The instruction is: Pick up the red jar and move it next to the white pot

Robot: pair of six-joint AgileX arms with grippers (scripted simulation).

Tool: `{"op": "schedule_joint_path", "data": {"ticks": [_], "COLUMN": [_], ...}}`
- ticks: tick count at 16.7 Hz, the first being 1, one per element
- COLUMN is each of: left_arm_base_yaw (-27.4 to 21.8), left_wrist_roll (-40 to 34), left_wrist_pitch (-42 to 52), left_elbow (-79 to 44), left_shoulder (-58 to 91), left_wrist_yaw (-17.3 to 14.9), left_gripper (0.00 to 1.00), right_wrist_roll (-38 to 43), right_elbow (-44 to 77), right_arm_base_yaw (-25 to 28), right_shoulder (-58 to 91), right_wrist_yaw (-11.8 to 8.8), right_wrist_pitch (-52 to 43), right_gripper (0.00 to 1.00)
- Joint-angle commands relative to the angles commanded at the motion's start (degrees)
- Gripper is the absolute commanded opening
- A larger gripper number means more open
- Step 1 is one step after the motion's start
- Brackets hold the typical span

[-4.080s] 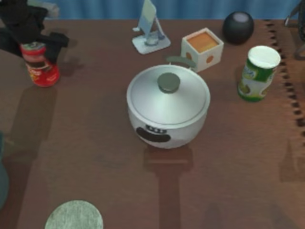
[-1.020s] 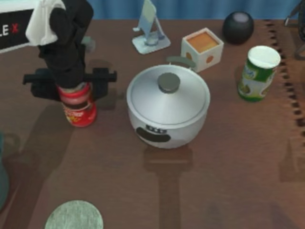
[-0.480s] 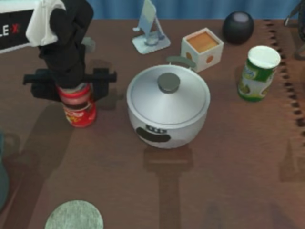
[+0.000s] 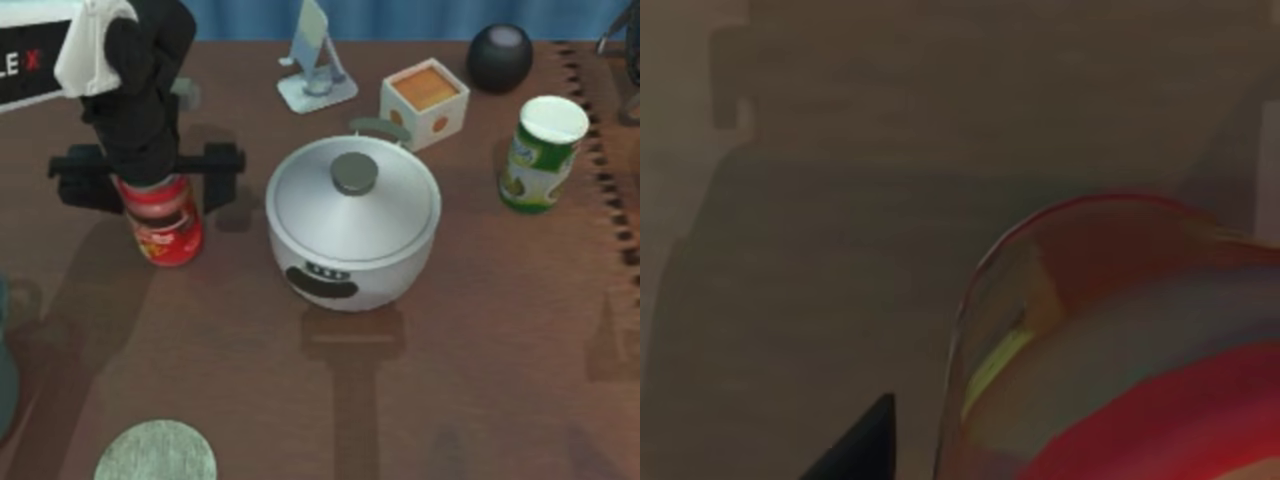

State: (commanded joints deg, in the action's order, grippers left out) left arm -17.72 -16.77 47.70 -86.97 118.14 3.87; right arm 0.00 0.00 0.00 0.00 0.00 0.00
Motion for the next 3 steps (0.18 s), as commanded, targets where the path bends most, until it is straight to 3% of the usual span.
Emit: {"op": "schedule_joint_path", "data": {"ticks": [3], "left_arm_base_yaw": [0.00], "left_wrist_roll": [0.00], "left_wrist_pitch": [0.00], "left_elbow": [0.00], "left_shoulder": [0.00], "left_wrist_yaw": [0.00], "left_gripper": [1.00], "right_wrist_roll": [0.00], "right_elbow": [0.00], "right_arm_base_yaw": [0.00], "right_shoulder": [0.00], "right_wrist_yaw": [0.00], "right_wrist_pitch": [0.00], "right_gripper": [1.00]}}
